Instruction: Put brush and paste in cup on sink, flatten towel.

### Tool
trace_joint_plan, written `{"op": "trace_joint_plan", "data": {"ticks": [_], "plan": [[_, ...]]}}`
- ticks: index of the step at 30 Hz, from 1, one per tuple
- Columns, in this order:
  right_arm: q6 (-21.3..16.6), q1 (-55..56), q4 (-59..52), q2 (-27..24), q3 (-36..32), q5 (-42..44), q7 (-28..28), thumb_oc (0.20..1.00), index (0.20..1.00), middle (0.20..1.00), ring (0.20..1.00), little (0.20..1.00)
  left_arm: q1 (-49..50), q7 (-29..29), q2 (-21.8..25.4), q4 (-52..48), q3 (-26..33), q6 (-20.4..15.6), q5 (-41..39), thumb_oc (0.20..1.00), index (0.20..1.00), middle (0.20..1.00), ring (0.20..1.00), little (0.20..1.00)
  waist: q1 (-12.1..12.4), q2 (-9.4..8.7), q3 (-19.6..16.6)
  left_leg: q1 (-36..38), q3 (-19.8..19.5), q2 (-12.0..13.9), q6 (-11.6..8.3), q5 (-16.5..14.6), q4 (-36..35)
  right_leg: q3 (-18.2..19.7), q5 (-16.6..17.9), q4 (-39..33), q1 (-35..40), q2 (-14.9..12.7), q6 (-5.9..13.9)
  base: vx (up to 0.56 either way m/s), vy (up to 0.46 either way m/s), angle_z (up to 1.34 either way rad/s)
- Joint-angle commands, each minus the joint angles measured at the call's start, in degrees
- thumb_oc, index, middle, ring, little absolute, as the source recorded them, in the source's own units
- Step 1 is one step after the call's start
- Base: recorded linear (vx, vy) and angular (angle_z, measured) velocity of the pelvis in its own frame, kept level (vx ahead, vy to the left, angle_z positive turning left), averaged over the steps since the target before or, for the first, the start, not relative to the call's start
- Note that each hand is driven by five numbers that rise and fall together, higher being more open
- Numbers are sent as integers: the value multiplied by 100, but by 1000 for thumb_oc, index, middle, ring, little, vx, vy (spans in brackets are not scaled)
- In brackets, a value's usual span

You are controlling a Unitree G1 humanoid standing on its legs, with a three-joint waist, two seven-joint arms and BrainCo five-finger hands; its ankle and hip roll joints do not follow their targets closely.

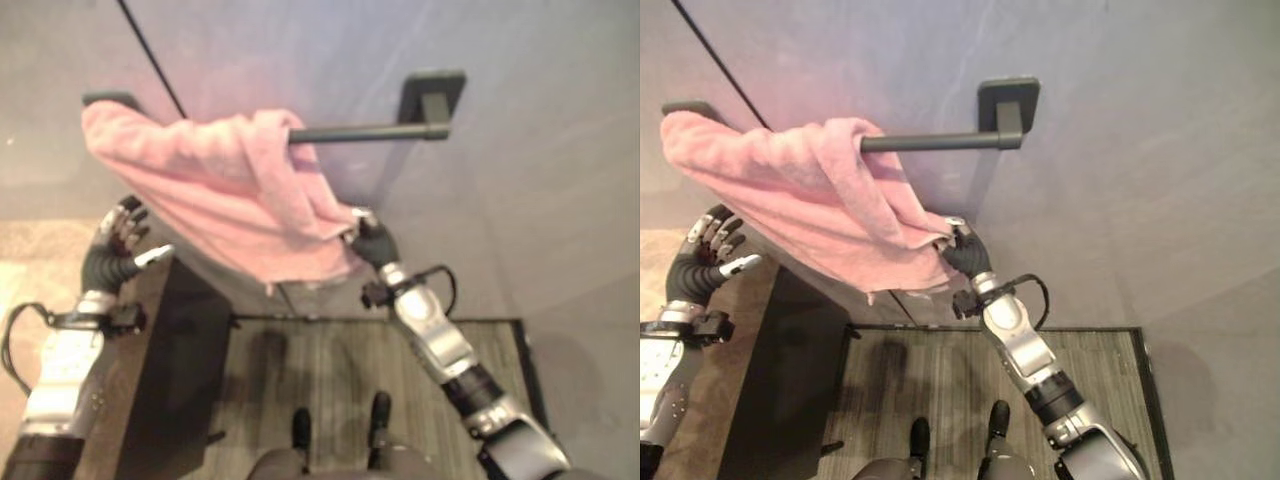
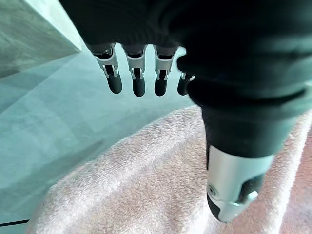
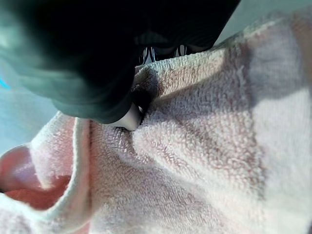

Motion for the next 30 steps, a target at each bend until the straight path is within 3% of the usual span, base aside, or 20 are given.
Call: {"op": "trace_joint_plan", "data": {"ticks": [1,5,7,8,10,16,18,21,25,26,28,29,30], "plan": [[-612,-165,-561,274,-179,-159,-238,200,200,200,200,200,-328,184,268,-95,79,-456,65,1000,1000,1000,1000,1000,-9,-120,-307,-164,114,-66,240,-237,65,-228,-420,9,323,-613,621,0,0,0],[-702,-202,-659,217,-305,-483,-435,200,200,200,200,200,-264,249,241,-240,171,-523,192,1000,1000,1000,1000,1000,6,-94,-313,-178,141,-75,248,-231,65,-202,-401,9,288,-633,628,0,0,0],[-593,-149,-833,24,-146,-600,-142,200,200,200,200,200,-145,170,367,-421,311,-562,461,1000,1000,1000,1000,1000,32,-71,-330,-172,159,-85,245,-232,65,-175,-397,9,273,-654,634,0,0,0],[-617,-103,-944,-3,-174,-540,-107,225,225,225,225,225,-92,154,349,-439,353,-575,457,1000,1000,1000,1000,1000,38,-63,-342,-152,165,-85,251,-241,65,-181,-400,9,294,-662,635,26,0,-3],[-715,-10,-1089,55,-348,-341,-134,200,200,200,200,200,63,201,312,-483,441,-561,531,1000,1000,1000,1000,1000,40,-33,-354,-106,174,-88,262,-263,65,-189,-408,9,338,-672,639,13,0,-2],[-702,49,-1025,-154,-182,-673,19,200,200,200,200,200,297,200,437,-565,724,-622,717,1000,1000,1000,1000,1000,87,23,-372,-20,182,-89,269,-295,65,-181,-439,9,420,-670,640,-1,-3,-1],[-592,188,-558,-73,-61,-455,36,200,200,200,200,200,290,139,401,-569,686,-619,641,1000,1000,1000,1000,1000,83,31,-385,33,204,-79,272,-306,65,-159,-450,9,467,-658,632,0,-6,-4],[-681,462,-1273,-221,-158,-226,358,200,200,200,200,200,390,221,359,-573,795,-602,807,1000,1000,1000,1000,1000,42,37,-378,89,194,-87,281,-327,65,-161,-480,9,513,-649,622,1,-1,-1],[-587,393,-969,-129,-35,-48,355,200,200,200,200,200,420,147,332,-589,762,-550,713,1000,1000,1000,1000,1000,45,46,-377,207,198,-87,303,-372,65,-153,-512,9,627,-649,612,7,-2,-4],[-550,417,-1041,-197,18,-84,476,310,310,310,310,310,465,139,338,-546,769,-530,691,1000,1000,1000,1000,1000,43,49,-379,232,204,-91,312,-382,65,-148,-517,9,642,-645,615,0,0,0],[-503,441,-1004,-240,90,-108,557,363,363,363,363,363,528,90,337,-478,743,-473,689,1000,1000,1000,1000,1000,42,52,-385,258,207,-96,316,-390,65,-147,-528,9,663,-645,615,12,2,-4],[-391,501,-658,-233,178,-82,539,263,263,263,263,263,551,17,265,-280,638,-388,544,1000,1000,1000,1000,1000,35,43,-404,337,222,-96,324,-414,65,-151,-558,9,749,-644,610,29,8,-8],[-376,532,-705,-256,169,-74,581,235,235,235,235,235,562,-59,208,-208,640,-388,378,1000,1000,1000,1000,1000,22,41,-404,368,237,-97,328,-426,65,-142,-564,9,768,-640,614,37,15,-7]]}}
